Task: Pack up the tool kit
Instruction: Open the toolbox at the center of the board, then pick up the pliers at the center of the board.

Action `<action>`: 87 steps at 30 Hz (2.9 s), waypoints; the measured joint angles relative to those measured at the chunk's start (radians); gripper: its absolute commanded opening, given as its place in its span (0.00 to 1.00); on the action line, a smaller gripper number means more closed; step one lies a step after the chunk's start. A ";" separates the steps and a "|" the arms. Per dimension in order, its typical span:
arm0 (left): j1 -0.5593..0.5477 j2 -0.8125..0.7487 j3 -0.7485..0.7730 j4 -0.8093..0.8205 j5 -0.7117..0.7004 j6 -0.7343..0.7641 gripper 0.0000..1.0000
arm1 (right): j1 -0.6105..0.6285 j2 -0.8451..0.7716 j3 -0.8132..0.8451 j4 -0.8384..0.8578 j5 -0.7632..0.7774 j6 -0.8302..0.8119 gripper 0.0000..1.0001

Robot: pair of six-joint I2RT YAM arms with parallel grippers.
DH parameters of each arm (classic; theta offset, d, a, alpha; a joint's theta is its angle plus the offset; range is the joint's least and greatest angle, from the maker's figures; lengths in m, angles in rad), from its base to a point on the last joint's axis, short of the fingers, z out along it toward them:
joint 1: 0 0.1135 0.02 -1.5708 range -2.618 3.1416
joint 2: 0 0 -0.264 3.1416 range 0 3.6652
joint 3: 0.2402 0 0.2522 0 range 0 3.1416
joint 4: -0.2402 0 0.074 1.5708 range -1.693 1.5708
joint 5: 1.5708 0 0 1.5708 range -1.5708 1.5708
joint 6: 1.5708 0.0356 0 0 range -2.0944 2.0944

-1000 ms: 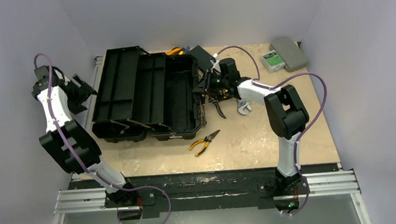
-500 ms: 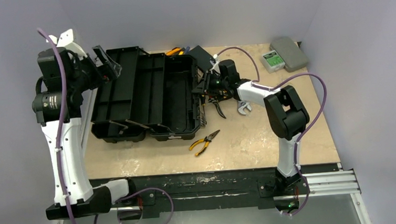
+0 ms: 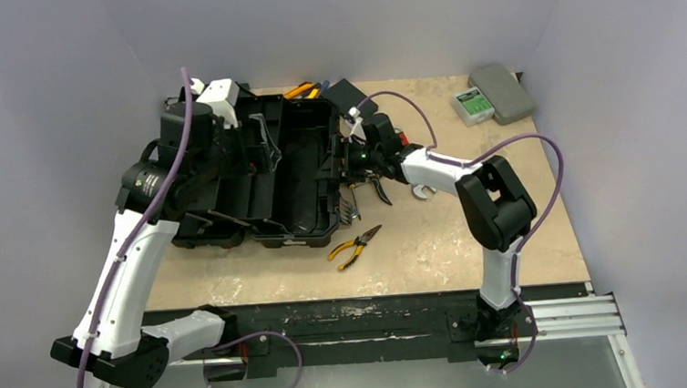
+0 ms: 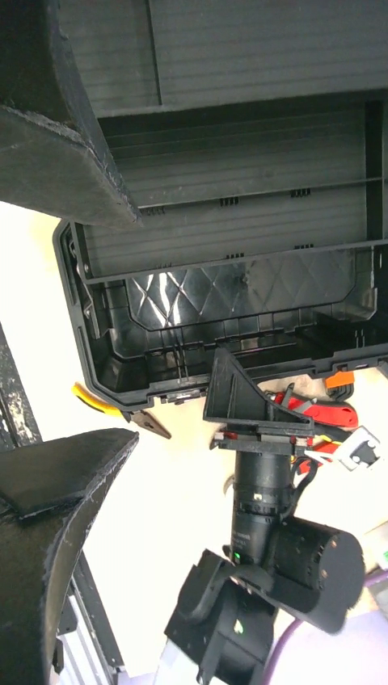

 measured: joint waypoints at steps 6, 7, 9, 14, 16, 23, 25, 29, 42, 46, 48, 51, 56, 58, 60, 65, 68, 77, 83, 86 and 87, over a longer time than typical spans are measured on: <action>-0.043 0.000 -0.034 0.018 -0.028 0.014 1.00 | -0.014 -0.110 0.000 -0.089 0.022 -0.027 0.99; -0.043 0.000 -0.034 0.019 -0.030 0.017 1.00 | -0.023 -0.138 0.000 -0.102 0.033 -0.035 0.99; -0.043 0.000 -0.035 0.019 -0.041 0.023 1.00 | -0.044 -0.188 -0.002 -0.124 0.050 -0.048 0.99; -0.043 -0.046 -0.119 0.080 -0.066 0.024 1.00 | -0.116 -0.335 -0.070 -0.160 0.112 -0.084 0.99; -0.043 -0.077 -0.165 0.105 -0.031 0.031 1.00 | -0.144 -0.396 -0.109 -0.187 0.151 -0.100 0.99; -0.122 -0.042 -0.220 0.226 0.093 0.031 0.99 | -0.167 -0.594 -0.219 -0.328 0.361 -0.149 0.99; -0.203 0.006 -0.227 0.256 0.088 0.035 0.95 | -0.166 -0.673 -0.263 -0.367 0.454 -0.158 0.99; -0.363 0.137 -0.227 0.296 0.032 0.058 0.90 | -0.167 -0.819 -0.357 -0.410 0.604 -0.162 0.99; -0.660 0.388 -0.228 0.304 -0.158 0.170 0.81 | -0.172 -1.040 -0.623 -0.473 0.710 -0.188 0.99; -0.731 0.421 -0.246 0.294 -0.187 0.190 0.68 | -0.172 -1.081 -0.657 -0.475 0.707 -0.186 0.99; -0.736 0.429 -0.277 0.298 -0.196 0.187 0.64 | -0.172 -1.104 -0.670 -0.473 0.706 -0.183 0.98; -0.734 0.436 -0.338 0.301 -0.218 0.163 0.62 | -0.172 -1.140 -0.691 -0.462 0.706 -0.174 0.98; -0.733 0.473 -0.404 0.320 -0.252 0.114 0.59 | -0.172 -1.198 -0.728 -0.454 0.707 -0.156 0.98; -0.733 0.501 -0.417 0.335 -0.253 0.102 0.55 | -0.172 -1.219 -0.739 -0.454 0.708 -0.152 0.98; -0.733 0.540 -0.418 0.351 -0.252 0.090 0.51 | -0.172 -1.233 -0.740 -0.454 0.709 -0.149 0.98; -0.733 0.637 -0.418 0.377 -0.227 0.066 0.43 | -0.172 -1.249 -0.740 -0.454 0.709 -0.148 0.98; -0.733 0.670 -0.415 0.382 -0.214 0.037 0.32 | -0.172 -1.256 -0.740 -0.455 0.710 -0.148 0.98; -0.708 0.678 -0.411 0.405 -0.128 -0.017 0.00 | -0.172 -1.265 -0.740 -0.456 0.710 -0.144 0.97; -0.705 0.657 -0.416 0.402 -0.040 -0.024 0.00 | -0.172 -1.283 -0.740 -0.472 0.712 -0.118 0.97; -0.713 0.589 -0.429 0.382 0.030 -0.026 0.00 | -0.172 -1.315 -0.740 -0.481 0.719 -0.103 0.97; -0.716 0.555 -0.431 0.374 0.052 -0.027 0.00 | -0.172 -1.326 -0.740 -0.482 0.721 -0.101 0.97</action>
